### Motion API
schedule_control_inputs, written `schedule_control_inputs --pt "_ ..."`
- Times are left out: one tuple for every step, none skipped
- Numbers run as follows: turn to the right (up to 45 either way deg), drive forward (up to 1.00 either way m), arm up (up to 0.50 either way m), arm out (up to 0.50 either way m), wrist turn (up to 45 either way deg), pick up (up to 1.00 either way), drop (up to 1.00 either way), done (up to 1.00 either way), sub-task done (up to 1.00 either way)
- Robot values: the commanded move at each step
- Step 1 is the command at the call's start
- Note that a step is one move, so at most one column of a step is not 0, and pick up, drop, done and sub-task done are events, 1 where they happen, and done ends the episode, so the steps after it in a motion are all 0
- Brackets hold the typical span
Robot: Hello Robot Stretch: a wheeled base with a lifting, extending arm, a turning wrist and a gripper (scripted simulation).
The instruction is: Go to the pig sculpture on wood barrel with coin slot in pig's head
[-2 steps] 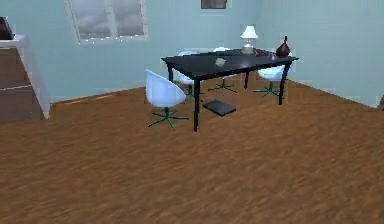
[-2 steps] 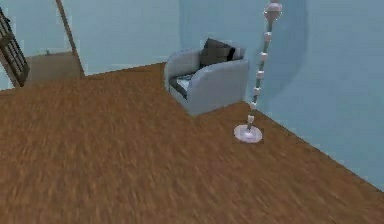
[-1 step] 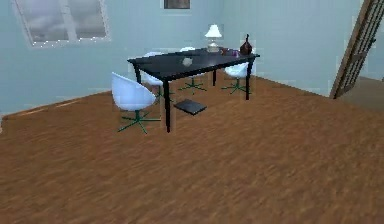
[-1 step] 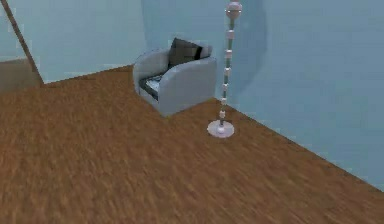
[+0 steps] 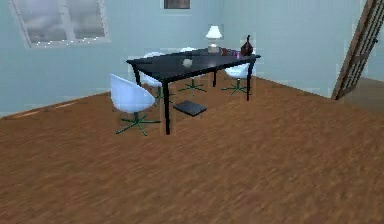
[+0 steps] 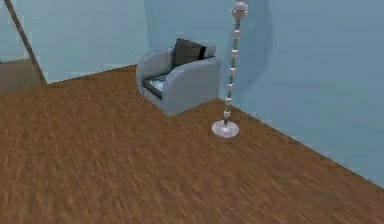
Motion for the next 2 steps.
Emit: schedule_control_inputs --pt "6.0 0.00 0.00 0.00 0.0 0.00 0.00 0.00 0.00" --pt "0.0 0.20 0.00 0.00 0.0 0.00 0.00 0.00 0.00"
